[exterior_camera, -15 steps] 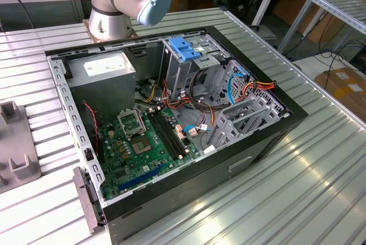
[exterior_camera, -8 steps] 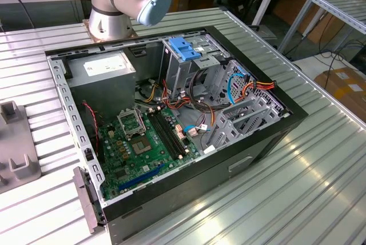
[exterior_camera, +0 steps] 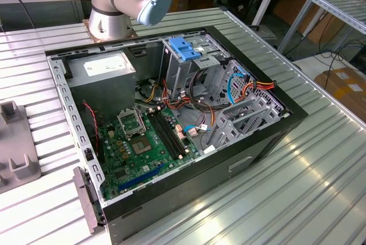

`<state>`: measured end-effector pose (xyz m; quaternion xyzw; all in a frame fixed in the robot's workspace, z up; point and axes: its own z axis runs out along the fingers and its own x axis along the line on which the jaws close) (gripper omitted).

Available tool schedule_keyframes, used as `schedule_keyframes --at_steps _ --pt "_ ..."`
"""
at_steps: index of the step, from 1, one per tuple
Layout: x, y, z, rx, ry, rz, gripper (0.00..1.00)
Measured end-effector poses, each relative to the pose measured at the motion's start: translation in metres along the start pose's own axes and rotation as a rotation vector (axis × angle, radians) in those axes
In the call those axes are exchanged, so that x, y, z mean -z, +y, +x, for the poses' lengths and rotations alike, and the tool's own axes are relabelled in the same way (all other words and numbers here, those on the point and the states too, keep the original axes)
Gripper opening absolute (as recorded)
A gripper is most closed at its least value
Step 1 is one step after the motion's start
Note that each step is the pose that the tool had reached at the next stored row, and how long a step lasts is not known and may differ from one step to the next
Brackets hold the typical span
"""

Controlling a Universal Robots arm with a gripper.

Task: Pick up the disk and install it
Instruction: 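Pick up the disk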

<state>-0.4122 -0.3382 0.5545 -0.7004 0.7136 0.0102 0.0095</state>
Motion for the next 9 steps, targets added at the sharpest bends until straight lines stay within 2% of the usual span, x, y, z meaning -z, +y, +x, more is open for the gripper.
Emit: schedule_keyframes --at_steps 9 --pt "0.0000 -0.0020 0.0000 0.000 0.0007 0.0000 0.37"
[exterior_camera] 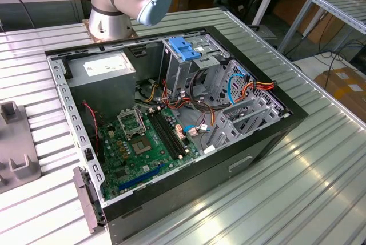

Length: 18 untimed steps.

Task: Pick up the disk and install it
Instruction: 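Pick up the disk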

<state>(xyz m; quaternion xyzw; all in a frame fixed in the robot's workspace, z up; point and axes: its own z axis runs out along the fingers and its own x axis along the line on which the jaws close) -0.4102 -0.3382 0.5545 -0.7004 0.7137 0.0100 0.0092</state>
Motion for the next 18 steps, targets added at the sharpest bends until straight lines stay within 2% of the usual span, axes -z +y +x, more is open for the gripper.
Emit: schedule_keyframes --at_steps 18 --pt "-0.0002 -0.0051 -0.0001 0.000 0.0003 -0.0001 0.37"
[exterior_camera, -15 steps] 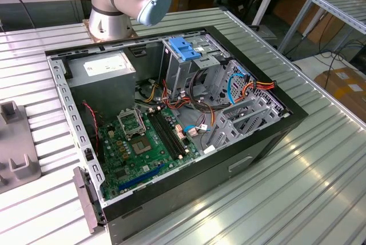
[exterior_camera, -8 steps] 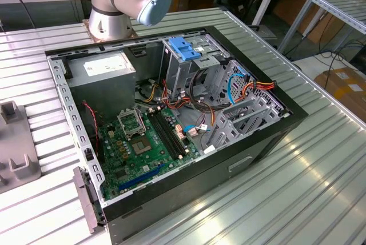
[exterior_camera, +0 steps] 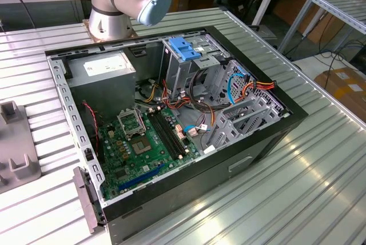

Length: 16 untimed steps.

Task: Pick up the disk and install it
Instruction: 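Pick up the disk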

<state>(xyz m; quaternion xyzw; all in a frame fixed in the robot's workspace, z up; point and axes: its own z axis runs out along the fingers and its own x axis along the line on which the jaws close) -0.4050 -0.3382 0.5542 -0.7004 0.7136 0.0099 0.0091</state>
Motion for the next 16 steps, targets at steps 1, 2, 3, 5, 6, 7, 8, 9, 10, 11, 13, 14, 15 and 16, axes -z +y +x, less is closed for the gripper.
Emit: schedule_keyframes --at_steps 1,2,3,5,6,7,8,9,10,11,13,14,15,16 --pt "0.0000 -0.0006 0.0000 0.000 0.0000 0.0000 0.37" --pt "0.0000 -0.0007 0.0000 0.000 0.0000 0.0000 0.37" --pt "0.0000 -0.0009 0.0000 0.000 0.0000 -0.0001 0.37" --pt "-0.0001 -0.0011 0.0000 0.000 0.0000 0.0000 0.37" --pt "-0.0001 -0.0012 0.0000 0.000 0.0000 0.0000 0.37" --pt "-0.0001 -0.0012 0.0000 0.000 0.0000 0.0000 0.37" --pt "-0.0001 -0.0012 0.0000 0.000 0.0000 0.0000 0.37" --pt "-0.0002 -0.0017 0.0000 0.000 0.0000 0.0000 0.37" --pt "-0.0003 -0.0031 0.0000 0.000 0.0000 -0.0001 0.37" --pt "-0.0003 -0.0032 -0.0001 0.000 0.0000 0.0000 0.37" --pt "-0.0003 -0.0036 -0.0001 0.000 0.0000 0.0000 0.37" --pt "-0.0004 -0.0038 -0.0001 0.000 0.0000 0.0000 0.37" --pt "-0.0004 -0.0041 -0.0001 0.000 0.0000 -0.0001 0.37" --pt "-0.0004 -0.0042 -0.0001 0.000 0.0000 0.0000 0.37"
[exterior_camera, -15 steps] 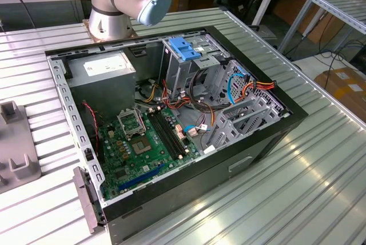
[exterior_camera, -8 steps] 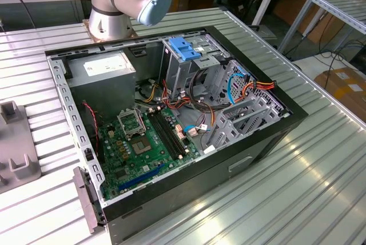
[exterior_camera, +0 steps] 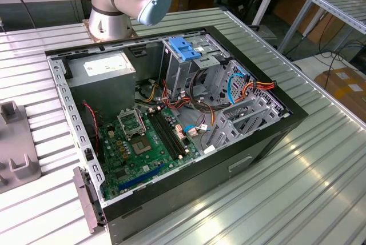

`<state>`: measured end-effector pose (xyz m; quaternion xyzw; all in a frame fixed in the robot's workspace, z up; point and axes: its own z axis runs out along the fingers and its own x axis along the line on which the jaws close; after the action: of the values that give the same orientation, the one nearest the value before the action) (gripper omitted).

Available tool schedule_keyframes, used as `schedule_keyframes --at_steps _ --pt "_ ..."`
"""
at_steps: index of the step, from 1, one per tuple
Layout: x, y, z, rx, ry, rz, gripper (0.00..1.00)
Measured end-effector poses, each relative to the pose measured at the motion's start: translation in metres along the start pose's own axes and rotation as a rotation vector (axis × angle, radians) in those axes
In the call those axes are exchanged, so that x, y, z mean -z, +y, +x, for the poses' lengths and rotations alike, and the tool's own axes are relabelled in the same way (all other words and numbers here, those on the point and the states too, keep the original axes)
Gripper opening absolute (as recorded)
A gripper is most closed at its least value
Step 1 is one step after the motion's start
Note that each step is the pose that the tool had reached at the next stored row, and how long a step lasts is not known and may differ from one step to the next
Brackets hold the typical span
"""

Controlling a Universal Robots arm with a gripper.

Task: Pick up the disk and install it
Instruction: 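Pick up the disk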

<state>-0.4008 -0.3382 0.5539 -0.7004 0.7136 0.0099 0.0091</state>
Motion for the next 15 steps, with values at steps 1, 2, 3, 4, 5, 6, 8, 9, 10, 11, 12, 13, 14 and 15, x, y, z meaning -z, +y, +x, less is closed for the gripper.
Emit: schedule_keyframes --at_steps 1,2,3,4,5,6,8,9,10,11,12,13,14,15 --pt "0.0000 -0.0001 0.0000 0.000 0.0000 0.0000 0.37" --pt "0.0000 -0.0003 0.0000 0.000 0.0000 0.0000 0.37" --pt "0.0000 -0.0004 0.0000 0.000 0.0000 0.0001 0.37" --pt "-0.0001 -0.0009 0.0000 0.000 0.0000 0.0001 0.37" --pt "-0.0001 -0.0013 0.0000 0.000 0.0000 0.0000 0.37" --pt "-0.0001 -0.0015 0.0000 0.000 0.0000 0.0001 0.37" --pt "-0.0001 -0.0021 0.0000 0.000 0.0000 0.0000 0.37" --pt "-0.0001 -0.0024 0.0000 0.000 0.0000 0.0000 0.37" --pt "-0.0002 -0.0029 0.0000 0.000 0.0000 0.0001 0.37" --pt "-0.0002 -0.0032 -0.0001 0.000 0.0000 0.0000 0.37" --pt "-0.0001 -0.0033 0.0000 0.000 0.0000 0.0000 0.37" --pt "-0.0002 -0.0036 0.0000 0.000 0.0000 0.0000 0.37" --pt "-0.0002 -0.0037 -0.0001 0.000 0.0000 0.0001 0.37" --pt "-0.0002 -0.0042 -0.0001 0.000 0.0000 0.0000 0.37"
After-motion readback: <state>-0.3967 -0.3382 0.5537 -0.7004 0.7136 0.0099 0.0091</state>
